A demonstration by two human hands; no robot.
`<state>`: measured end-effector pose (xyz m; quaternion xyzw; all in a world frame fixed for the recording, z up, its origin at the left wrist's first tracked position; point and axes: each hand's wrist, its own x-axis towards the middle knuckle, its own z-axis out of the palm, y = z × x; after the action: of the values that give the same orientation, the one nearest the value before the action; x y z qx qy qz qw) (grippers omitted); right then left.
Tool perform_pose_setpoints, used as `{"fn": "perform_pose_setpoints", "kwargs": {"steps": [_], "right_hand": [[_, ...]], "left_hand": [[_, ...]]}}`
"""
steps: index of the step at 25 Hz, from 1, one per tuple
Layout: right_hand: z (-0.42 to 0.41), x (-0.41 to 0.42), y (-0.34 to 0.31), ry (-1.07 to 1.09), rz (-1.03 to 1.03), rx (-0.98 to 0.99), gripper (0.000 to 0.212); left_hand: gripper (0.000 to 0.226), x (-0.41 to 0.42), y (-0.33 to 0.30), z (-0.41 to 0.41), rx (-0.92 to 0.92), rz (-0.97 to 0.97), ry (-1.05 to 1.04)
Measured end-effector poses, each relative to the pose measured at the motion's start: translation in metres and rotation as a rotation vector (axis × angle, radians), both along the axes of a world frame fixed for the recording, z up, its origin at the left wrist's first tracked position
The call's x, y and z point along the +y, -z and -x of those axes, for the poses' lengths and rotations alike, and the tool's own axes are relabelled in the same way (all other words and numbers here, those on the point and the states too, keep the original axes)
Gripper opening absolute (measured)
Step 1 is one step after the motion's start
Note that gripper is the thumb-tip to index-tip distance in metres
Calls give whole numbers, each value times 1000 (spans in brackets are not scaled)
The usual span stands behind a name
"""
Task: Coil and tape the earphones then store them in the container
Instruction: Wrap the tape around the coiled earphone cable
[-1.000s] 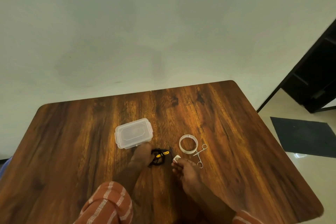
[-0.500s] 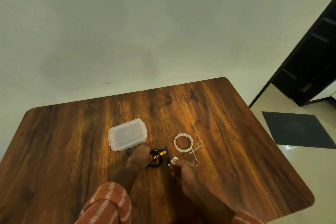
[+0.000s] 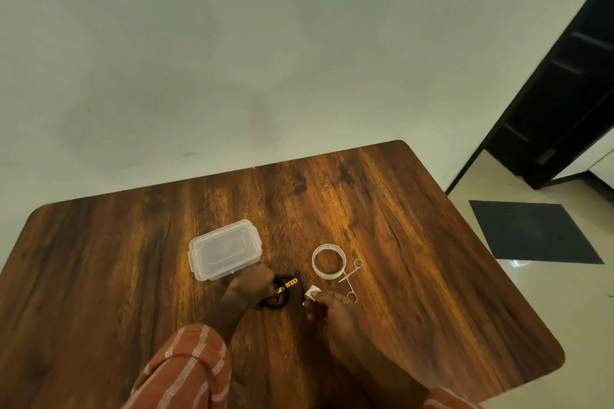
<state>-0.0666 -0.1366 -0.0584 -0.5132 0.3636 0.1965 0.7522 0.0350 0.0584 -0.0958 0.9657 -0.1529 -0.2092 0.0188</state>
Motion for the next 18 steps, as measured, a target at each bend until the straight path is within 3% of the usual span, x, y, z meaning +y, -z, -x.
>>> {"fn": "perform_pose_setpoints", "kwargs": {"steps": [4, 7, 9, 11, 16, 18], "right_hand": [[-8, 9, -5, 24, -137, -35, 17], [-14, 14, -13, 88, -225, -49, 20], [-19, 17, -17, 133, -261, -53, 23], [-25, 20, -22, 188, -274, -81, 23], [-39, 25, -51, 234, -230, -226, 6], [-42, 32, -65, 189, -165, -292, 15]], "left_hand": [[16, 0, -8, 8, 28, 322, -251], [8, -9, -21, 10, 181, 652, -538], [15, -10, -33, 10, 312, 892, -705], [20, -9, -48, 10, 327, 1050, -759], [19, -11, -90, 19, 63, 1086, -709], [20, -11, -104, 25, -47, 1070, -705]]}}
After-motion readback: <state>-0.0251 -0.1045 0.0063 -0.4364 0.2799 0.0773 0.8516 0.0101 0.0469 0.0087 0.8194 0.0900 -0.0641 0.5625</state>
